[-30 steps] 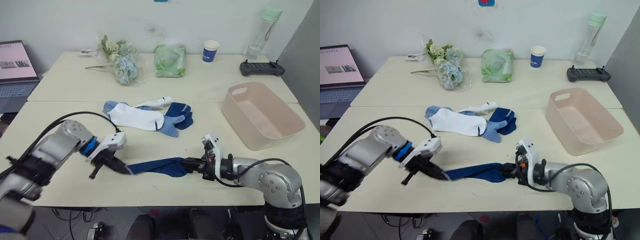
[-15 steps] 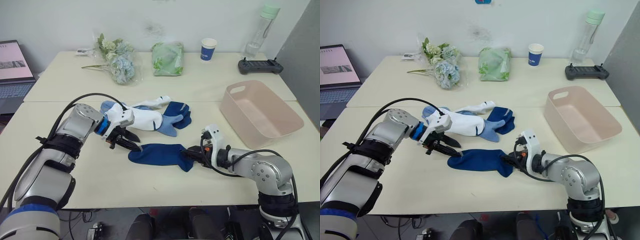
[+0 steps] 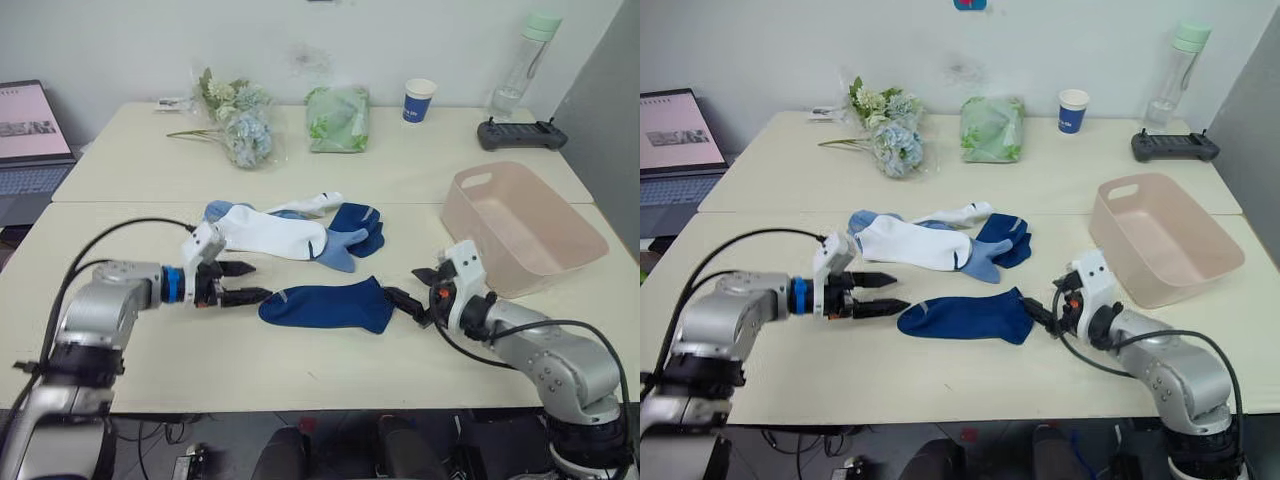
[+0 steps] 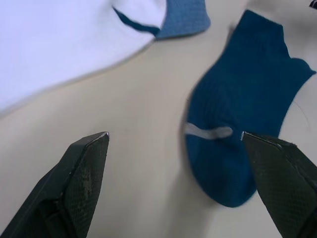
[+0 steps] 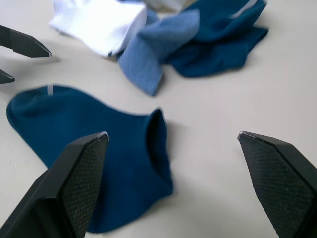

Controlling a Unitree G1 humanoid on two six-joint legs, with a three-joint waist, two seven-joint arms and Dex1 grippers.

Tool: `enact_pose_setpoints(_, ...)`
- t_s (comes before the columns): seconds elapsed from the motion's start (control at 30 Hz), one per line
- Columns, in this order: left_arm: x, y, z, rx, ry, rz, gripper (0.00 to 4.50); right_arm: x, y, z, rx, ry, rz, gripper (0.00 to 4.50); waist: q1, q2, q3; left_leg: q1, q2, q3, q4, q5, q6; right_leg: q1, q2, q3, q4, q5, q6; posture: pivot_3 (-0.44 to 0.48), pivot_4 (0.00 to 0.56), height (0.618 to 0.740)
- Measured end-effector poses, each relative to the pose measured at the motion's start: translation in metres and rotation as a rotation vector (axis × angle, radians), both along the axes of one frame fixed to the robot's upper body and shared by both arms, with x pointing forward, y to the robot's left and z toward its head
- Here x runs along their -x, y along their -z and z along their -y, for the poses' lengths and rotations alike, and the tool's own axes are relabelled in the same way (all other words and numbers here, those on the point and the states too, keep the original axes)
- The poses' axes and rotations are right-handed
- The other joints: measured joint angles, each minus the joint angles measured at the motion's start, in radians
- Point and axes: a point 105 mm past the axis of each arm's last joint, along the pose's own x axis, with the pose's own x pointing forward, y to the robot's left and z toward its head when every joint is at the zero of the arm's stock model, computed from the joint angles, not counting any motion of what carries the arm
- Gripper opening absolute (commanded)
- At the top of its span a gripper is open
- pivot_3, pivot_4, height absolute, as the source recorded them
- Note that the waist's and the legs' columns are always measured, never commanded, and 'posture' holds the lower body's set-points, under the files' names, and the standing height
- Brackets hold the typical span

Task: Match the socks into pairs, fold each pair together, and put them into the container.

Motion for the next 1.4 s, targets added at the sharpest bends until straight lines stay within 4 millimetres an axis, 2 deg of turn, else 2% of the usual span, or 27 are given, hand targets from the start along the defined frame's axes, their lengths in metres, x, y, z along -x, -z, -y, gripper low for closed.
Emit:
enact_pose_setpoints(0.23,-0.002,0.004,0.014,0.004,-0.072,0.017,4.44,-0.009,0.019,0.002,0.068,0.062,0.017,4.5,0.001,0.0,-0.001,0.001,-0.001,0.001,0.0,0.0,0.0,0.001,0.0,0.0,0.0,0.0,0.0,0.0,0.15,0.74)
enact_pose_setpoints(0.33,-0.004,0.007,0.016,0.005,-0.09,0.013,3.87,-0.006,0.025,-0.007,0.106,0.019,0.029,3.63,0.001,0.002,-0.003,0.002,-0.001,0.001,0.0,0.0,0.0,0.002,0.0,0.001,0.0,0.0,0.0,0.0,0.15,0.74)
enact_pose_setpoints(0.5,0.002,0.012,0.02,-0.047,-0.063,0.03,2.41,0.0,0.03,-0.014,0.217,-0.079,0.094,1.87,0.001,0.002,-0.004,0.003,-0.001,0.002,0.0,0.0,0.0,0.002,0.0,0.002,-0.001,0.0,0.0,0.0,0.15,0.74)
enact_pose_setpoints(0.67,0.018,0.022,0.024,-0.102,-0.018,0.056,0.88,0.002,0.028,-0.015,0.24,-0.114,0.138,0.08,0.002,0.004,-0.007,0.003,0.0,0.002,-0.001,0.0,0.0,0.002,0.0,0.002,-0.002,0.0,0.0,0.0,0.15,0.74)
enact_pose_setpoints(0.77,0.02,0.023,0.025,-0.109,-0.022,0.075,0.03,0.001,0.028,-0.015,0.239,-0.115,0.144,0.0,0.003,0.005,-0.009,0.003,0.0,0.002,-0.001,0.0,0.0,0.003,0.0,0.002,-0.002,0.0,0.0,0.0,0.15,0.74)
enact_pose_setpoints(1.0,0.025,0.019,0.021,-0.084,-0.043,0.075,0.01,0.012,0.011,-0.018,0.169,-0.154,0.163,0.0,0.0,0.005,-0.009,0.003,0.0,0.001,-0.001,0.0,0.0,0.003,0.0,0.001,-0.002,0.0,0.0,0.0,0.15,0.74)
enact_pose_setpoints(1.07,0.046,0.014,0.01,-0.081,-0.033,0.019,0.01,0.025,0.006,-0.018,0.095,-0.185,0.097,0.0,-0.004,0.004,-0.008,0.002,0.001,0.001,-0.002,0.0,0.0,0.002,0.0,0.001,-0.002,0.0,0.0,0.0,0.15,0.74)
enact_pose_setpoints(1.13,0.055,0.009,0.001,-0.083,-0.043,-0.008,0.01,0.031,0.002,-0.017,0.057,-0.199,0.06,0.0,0.0,0.004,-0.008,0.002,0.001,0.0,-0.002,0.0,0.0,0.002,0.0,0.0,-0.002,0.0,0.0,0.0,0.15,0.74)
enact_pose_setpoints(1.27,0.078,0.006,0.001,-0.069,-0.019,-0.072,0.01,0.043,0.001,-0.015,0.037,-0.239,-0.012,0.0,0.002,0.004,-0.008,0.003,0.0,0.001,-0.001,0.0,0.0,0.003,0.0,0.001,-0.003,0.0,0.0,0.0,0.15,0.74)
enact_pose_setpoints(1.4,0.08,0.009,0.003,-0.089,-0.022,-0.05,0.01,0.051,0.009,-0.011,0.059,-0.247,-0.068,0.0,0.003,0.004,-0.008,0.003,0.0,0.0,-0.002,0.0,0.0,0.003,0.0,0.0,-0.003,0.0,0.0,0.0,0.15,0.74)
